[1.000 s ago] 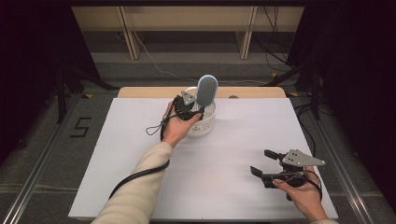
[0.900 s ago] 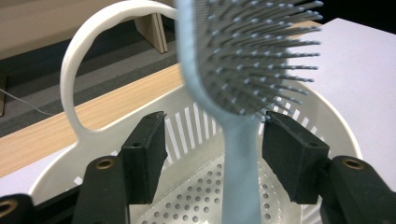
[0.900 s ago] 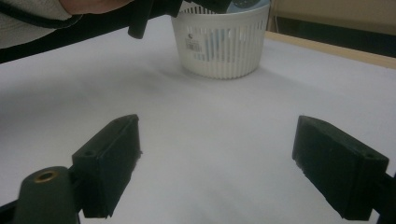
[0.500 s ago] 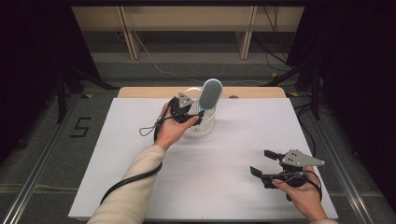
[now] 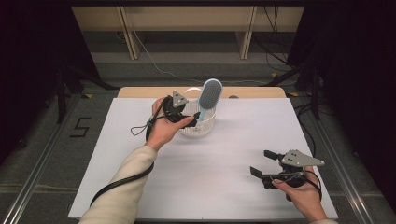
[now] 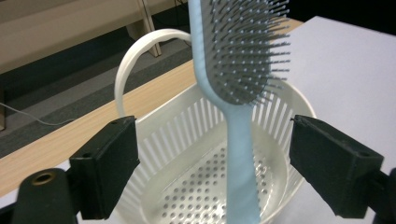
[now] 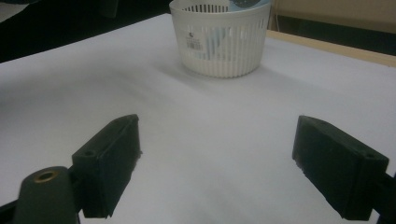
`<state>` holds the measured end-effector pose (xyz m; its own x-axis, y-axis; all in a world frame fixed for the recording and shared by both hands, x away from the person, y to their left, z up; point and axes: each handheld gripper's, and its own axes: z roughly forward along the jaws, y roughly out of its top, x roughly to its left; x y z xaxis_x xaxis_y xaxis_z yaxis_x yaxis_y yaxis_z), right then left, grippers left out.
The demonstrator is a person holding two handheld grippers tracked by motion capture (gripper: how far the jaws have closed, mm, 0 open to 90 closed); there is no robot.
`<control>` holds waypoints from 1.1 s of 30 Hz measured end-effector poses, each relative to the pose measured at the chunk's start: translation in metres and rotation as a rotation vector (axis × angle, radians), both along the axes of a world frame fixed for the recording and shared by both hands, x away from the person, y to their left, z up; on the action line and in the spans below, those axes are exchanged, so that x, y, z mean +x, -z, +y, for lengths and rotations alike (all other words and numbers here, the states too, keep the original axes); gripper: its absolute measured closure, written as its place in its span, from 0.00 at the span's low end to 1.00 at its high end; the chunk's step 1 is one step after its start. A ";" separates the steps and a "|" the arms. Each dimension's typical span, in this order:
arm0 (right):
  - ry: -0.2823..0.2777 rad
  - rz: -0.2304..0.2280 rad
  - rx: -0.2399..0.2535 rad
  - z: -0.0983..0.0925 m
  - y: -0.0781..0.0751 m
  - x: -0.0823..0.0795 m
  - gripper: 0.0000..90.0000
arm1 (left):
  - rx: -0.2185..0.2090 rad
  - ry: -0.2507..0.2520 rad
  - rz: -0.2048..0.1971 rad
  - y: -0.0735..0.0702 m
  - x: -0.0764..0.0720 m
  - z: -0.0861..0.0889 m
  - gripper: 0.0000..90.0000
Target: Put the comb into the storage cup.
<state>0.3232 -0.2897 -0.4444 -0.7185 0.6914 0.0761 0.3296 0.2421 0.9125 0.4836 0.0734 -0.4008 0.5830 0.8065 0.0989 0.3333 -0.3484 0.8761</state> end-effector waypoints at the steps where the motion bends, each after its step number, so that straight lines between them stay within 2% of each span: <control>1: 0.000 0.001 -0.001 0.000 0.000 0.000 0.18 | 0.002 0.000 0.001 0.000 -0.001 0.001 0.15; 6: 0.001 0.000 0.000 0.000 0.000 0.000 0.18 | 0.045 0.009 0.002 0.000 -0.010 0.008 0.09; 11: -0.001 -0.002 -0.001 0.000 0.000 0.000 0.18 | 0.030 0.011 0.005 -0.002 -0.014 0.014 0.05; 16: 0.001 -0.004 -0.004 -0.001 -0.001 0.000 0.18 | 0.032 0.017 -0.005 -0.007 -0.021 0.019 0.00; 23: 0.001 -0.006 0.000 -0.001 -0.001 0.000 0.18 | 0.004 0.046 -0.003 -0.015 -0.031 0.025 0.00; 29: 0.001 -0.007 -0.003 -0.001 -0.001 -0.001 0.18 | 0.013 0.063 -0.017 -0.019 -0.040 0.030 0.00; 33: 0.000 -0.007 -0.004 -0.001 -0.002 -0.001 0.18 | -0.002 0.066 -0.027 -0.021 -0.045 0.033 0.00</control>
